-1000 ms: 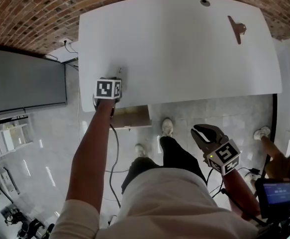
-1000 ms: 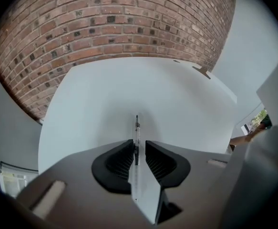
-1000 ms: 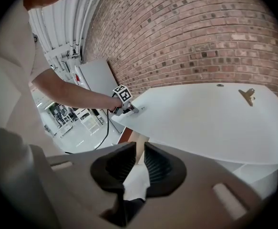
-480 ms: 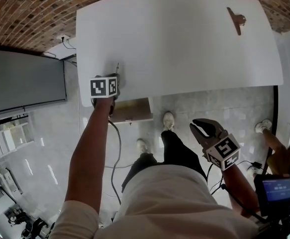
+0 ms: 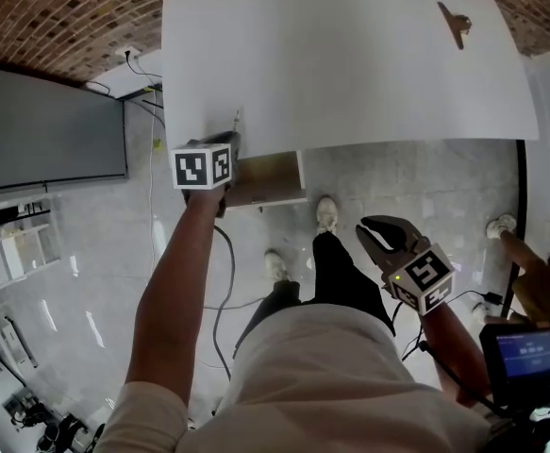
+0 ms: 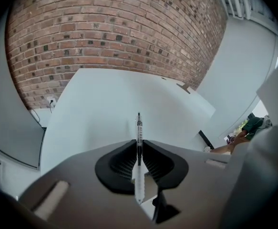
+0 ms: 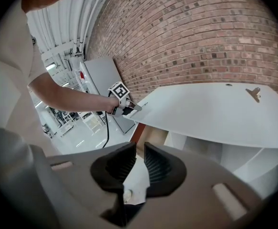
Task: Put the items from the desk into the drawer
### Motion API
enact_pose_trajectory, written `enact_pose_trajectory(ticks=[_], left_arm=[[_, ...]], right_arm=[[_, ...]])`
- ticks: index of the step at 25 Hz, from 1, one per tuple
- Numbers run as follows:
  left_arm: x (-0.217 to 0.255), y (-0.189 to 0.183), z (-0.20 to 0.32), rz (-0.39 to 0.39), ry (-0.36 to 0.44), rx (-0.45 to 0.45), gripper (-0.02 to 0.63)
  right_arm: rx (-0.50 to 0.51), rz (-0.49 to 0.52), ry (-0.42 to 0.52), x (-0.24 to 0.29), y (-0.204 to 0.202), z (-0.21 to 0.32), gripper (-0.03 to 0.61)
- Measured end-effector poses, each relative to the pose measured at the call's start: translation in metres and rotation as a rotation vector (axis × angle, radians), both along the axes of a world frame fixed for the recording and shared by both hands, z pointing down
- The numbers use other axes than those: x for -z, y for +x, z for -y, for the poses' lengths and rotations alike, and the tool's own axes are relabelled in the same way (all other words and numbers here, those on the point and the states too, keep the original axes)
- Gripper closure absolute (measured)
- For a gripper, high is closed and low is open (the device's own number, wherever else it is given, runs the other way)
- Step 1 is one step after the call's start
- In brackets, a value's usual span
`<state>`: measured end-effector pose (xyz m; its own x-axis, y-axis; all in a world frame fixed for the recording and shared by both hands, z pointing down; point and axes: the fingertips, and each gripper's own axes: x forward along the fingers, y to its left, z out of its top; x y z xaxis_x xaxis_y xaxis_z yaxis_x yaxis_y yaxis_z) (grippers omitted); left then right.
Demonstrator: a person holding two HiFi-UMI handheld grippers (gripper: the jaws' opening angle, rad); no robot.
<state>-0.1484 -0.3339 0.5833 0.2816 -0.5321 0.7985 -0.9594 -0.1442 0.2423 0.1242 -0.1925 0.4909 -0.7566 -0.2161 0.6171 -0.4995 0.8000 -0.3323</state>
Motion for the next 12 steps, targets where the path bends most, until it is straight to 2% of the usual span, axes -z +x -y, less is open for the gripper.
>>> enact_pose_trajectory(ticks=[6, 12], left_arm=[[0.005, -0.009, -0.062, -0.071, 0.035, -0.006, 0.565], [-0.004, -0.022, -0.127, -0.148, 0.017, -0.004, 0.565]], right_arm=[[-0.003, 0.008, 0.019, 0.015, -0.042, -0.051, 0.537], [-0.028, -0.018, 0.013, 0.032, -0.072, -0.1, 0.537]])
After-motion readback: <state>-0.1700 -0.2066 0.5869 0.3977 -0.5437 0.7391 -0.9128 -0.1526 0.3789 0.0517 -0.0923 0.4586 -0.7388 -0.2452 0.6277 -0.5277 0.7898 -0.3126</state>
